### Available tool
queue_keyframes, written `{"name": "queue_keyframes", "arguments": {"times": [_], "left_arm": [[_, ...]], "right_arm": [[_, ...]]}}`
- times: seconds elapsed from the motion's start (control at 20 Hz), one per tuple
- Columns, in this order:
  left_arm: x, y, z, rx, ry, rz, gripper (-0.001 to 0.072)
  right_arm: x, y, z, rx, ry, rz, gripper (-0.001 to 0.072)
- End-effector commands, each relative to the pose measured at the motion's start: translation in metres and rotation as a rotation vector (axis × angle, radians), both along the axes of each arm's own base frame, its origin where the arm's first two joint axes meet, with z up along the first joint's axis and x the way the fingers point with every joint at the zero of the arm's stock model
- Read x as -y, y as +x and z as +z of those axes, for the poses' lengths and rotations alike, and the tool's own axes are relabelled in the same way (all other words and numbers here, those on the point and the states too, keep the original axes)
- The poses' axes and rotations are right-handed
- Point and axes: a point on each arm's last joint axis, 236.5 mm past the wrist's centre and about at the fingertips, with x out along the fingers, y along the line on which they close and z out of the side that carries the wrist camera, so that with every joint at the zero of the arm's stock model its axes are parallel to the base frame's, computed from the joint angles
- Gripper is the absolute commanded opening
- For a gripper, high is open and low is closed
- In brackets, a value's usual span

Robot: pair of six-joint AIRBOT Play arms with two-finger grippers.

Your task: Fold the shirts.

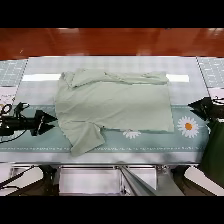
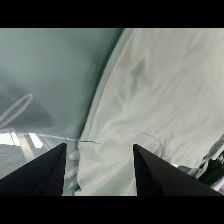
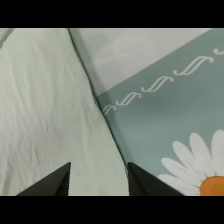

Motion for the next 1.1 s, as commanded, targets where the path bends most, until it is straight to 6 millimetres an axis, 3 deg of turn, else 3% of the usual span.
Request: {"name": "queue_keyframes", "arguments": {"times": [0.0,0.25,0.3,0.35,0.4,0.5,0.65,1.05], "left_arm": [[0.019,-0.002,-0.009,-0.02,-0.026,-0.022,0.0509],[0.046,0.015,-0.02,0.019,0.032,-0.078,0.0504],[0.05,0.016,-0.02,0.022,0.035,-0.093,0.0378],[0.053,0.016,-0.018,0.031,0.036,-0.11,0.0112],[0.054,0.016,-0.017,0.041,0.034,-0.127,0.002],[0.055,0.017,-0.014,0.053,0.029,-0.146,0.002],[0.055,0.017,-0.012,0.061,0.03,-0.154,0.002],[0.055,0.017,-0.013,0.061,0.032,-0.152,0.002]], "right_arm": [[-0.003,-0.002,0.0,0.001,0.01,0.003,0.0408],[-0.004,-0.003,0.0,-0.001,0.012,0.006,0.0408],[-0.004,-0.003,-0.001,-0.002,0.011,0.007,0.0408],[-0.001,-0.004,-0.003,-0.006,-0.002,0.006,0.0408],[0.001,-0.005,-0.005,-0.012,-0.017,0.006,0.0408],[0.006,-0.022,-0.02,-0.101,-0.047,0.019,0.0408],[-0.015,-0.058,-0.038,-0.276,0.06,0.075,0.0408],[-0.048,-0.081,-0.07,-0.437,0.195,0.205,0.0408]]}}
